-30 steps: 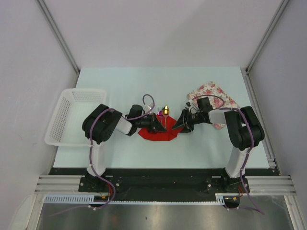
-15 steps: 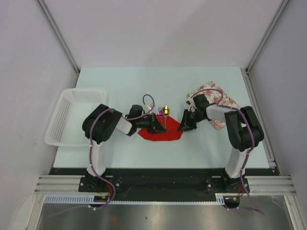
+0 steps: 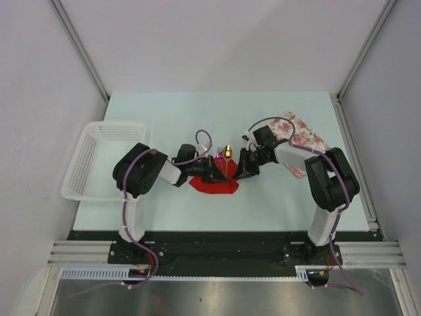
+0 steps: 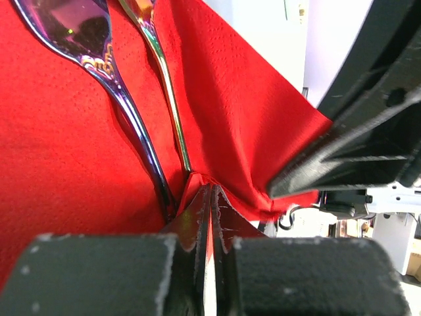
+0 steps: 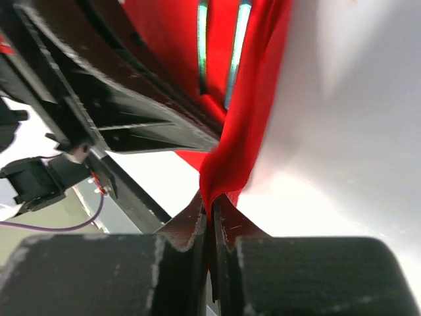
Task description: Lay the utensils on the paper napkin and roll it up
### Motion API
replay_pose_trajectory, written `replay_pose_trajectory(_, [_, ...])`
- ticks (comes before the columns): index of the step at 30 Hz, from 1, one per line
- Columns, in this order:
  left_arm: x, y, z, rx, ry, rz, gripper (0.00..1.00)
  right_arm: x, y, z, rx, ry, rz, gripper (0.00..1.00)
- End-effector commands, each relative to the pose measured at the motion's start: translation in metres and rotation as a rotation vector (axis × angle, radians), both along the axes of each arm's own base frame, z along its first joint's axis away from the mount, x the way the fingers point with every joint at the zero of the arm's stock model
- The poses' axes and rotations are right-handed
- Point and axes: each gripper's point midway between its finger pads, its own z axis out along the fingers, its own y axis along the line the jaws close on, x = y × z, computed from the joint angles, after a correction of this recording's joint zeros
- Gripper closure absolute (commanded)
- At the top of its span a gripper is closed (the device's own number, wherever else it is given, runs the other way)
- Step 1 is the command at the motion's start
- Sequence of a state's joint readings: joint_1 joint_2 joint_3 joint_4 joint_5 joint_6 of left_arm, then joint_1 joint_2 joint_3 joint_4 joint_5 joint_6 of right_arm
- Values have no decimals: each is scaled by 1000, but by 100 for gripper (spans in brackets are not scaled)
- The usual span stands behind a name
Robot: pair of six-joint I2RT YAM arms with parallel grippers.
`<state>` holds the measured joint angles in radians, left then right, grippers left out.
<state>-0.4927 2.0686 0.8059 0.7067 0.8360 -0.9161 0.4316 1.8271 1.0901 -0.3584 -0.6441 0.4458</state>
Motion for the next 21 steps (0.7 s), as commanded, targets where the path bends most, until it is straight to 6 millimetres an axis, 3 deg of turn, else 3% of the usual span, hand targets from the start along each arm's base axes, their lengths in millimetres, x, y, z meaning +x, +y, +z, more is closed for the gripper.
replay_pose_trajectory(1, [3,-2,4,-2,-42,-5,96,10,19,13,65,-3,11,93])
replay_pose_trajectory(7, [3,-3,10,-14,-55,-9,97,9,31,15,90,8,16,93])
replay_pose_trajectory(11, [7,-3,29,-45,-98,-14,94,8,30,7,72,21,15,93])
replay_pose_trajectory(17, [7,4,61,-73,-165,-32,82,9,30,3,67,26,12,94])
replay_pose_trajectory(21, [2,13,67,-64,-156,-38,78,12,33,6,76,14,12,93])
